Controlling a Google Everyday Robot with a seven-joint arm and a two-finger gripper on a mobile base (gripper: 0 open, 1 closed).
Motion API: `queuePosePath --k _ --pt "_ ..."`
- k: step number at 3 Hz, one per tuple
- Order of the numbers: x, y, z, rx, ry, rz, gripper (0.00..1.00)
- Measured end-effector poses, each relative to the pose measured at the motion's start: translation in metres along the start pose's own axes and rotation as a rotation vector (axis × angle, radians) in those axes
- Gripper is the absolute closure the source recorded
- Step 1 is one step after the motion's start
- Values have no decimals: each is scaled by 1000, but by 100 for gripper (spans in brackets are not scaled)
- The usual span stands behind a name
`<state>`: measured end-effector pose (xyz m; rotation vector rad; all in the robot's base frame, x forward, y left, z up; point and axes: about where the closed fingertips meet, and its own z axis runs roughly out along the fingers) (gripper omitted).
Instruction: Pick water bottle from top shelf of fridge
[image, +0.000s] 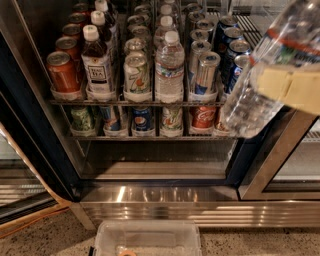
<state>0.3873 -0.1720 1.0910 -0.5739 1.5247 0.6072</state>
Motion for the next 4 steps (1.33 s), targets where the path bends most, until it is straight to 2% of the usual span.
queuePosePath --k 1,2,3,4 --pt "28 27 -4 -113 60 69 100" --pt "33 44 -6 -185 48 104 100" --pt "22 58 -5 -219 13 32 100" --pt "11 68 0 -251 -25 -65 100"
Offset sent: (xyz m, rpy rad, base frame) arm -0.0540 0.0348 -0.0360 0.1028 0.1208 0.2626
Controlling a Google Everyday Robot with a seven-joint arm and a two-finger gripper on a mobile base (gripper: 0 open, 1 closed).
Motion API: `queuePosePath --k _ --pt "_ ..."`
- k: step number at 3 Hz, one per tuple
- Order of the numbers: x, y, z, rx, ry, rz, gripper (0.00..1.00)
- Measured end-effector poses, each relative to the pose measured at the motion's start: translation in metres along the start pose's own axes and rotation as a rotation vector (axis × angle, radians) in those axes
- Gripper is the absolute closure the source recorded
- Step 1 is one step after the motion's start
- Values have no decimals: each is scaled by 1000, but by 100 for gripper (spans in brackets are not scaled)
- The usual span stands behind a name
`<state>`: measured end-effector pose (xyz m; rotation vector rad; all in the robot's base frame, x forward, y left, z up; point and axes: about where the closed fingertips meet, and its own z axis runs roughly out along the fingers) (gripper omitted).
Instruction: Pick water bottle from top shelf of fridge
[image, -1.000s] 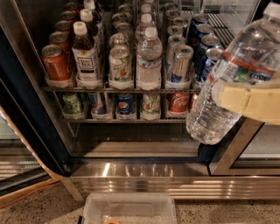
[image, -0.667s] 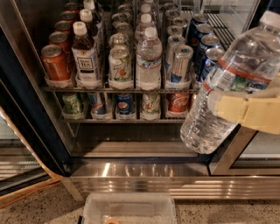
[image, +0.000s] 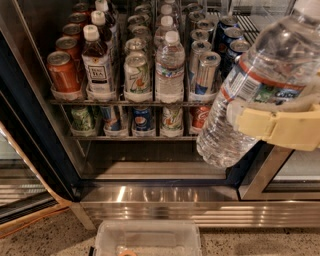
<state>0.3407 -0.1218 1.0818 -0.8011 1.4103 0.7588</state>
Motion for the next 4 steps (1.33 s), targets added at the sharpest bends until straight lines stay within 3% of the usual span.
queuePosePath --k 1,2,3,4 --pt "0 0 1 -1 4 -1 100" --pt "13 13 30 -108 67 -16 100" --pt "34 28 66 -240 101 9 100" --pt "34 28 66 -240 101 9 100"
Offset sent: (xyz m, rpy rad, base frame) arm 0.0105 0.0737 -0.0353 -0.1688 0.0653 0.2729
